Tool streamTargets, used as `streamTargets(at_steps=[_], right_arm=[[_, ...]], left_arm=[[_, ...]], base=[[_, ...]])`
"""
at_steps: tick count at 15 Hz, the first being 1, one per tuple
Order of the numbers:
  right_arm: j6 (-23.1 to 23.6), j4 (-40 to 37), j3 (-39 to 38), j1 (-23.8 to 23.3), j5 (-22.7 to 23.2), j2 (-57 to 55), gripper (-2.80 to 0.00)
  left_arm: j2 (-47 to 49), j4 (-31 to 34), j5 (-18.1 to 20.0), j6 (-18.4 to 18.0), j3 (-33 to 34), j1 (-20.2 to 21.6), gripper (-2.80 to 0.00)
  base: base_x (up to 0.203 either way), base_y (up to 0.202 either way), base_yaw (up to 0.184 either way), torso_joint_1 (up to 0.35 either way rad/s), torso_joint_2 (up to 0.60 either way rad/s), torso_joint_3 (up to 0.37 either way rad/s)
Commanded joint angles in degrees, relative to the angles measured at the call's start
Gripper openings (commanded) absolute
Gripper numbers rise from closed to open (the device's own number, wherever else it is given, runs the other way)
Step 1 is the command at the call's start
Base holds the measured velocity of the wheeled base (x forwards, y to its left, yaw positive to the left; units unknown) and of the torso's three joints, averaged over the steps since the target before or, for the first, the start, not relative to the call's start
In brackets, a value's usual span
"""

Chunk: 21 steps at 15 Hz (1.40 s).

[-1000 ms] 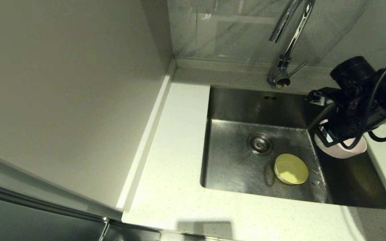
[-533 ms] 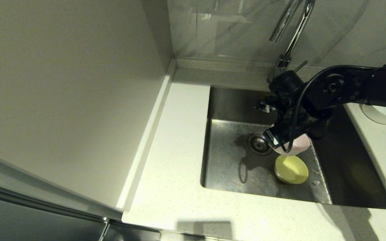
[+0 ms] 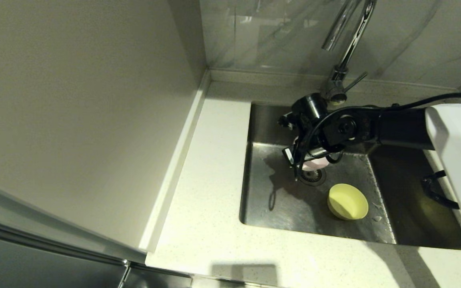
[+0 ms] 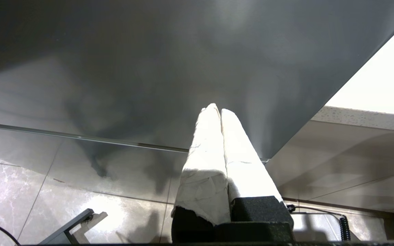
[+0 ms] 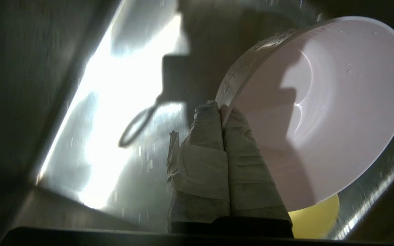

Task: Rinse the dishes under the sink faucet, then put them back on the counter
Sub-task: Put a bowl into the sink

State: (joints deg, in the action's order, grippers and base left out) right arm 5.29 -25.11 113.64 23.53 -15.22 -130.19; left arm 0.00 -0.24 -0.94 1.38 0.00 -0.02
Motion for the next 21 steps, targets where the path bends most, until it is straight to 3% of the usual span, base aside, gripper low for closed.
streamTargets(at_steps=[1,6,11,12,17,21], right_arm=[[0.07,6.76,0.00,0.10,-1.06,-4.37,-2.80],[0.45,13.72,-1.91,-1.30,-1.82,-8.71,-2.80],[2.21,14.56,-1.60,-3.58,-2.45,-11.66,-2.80],[2.18,14.56,-1.40,-3.67,-2.45,-12.02,0.00],[2.18,14.42,-1.62,-4.11,-2.45,-9.58,0.00],[2.18,13.54,-6.39,-5.28,-2.39,2.88,0.00]], left_arm=[[-0.09,-0.03,-0.03,0.03,0.00,0.02,-2.80],[-0.09,-0.03,-0.03,0.03,0.00,0.02,-2.80],[-0.09,-0.03,-0.03,0.03,0.00,0.02,-2.80],[-0.09,-0.03,-0.03,0.03,0.00,0.02,-2.80],[-0.09,-0.03,-0.03,0.03,0.00,0.02,-2.80],[-0.09,-0.03,-0.03,0.03,0.00,0.02,-2.80]], base=[[0.000,0.000,0.000,0.000,0.00,0.000],[0.000,0.000,0.000,0.000,0.00,0.000],[0.000,0.000,0.000,0.000,0.00,0.000],[0.000,0.000,0.000,0.000,0.00,0.000],[0.000,0.000,0.000,0.000,0.00,0.000],[0.000,0.000,0.000,0.000,0.00,0.000]])
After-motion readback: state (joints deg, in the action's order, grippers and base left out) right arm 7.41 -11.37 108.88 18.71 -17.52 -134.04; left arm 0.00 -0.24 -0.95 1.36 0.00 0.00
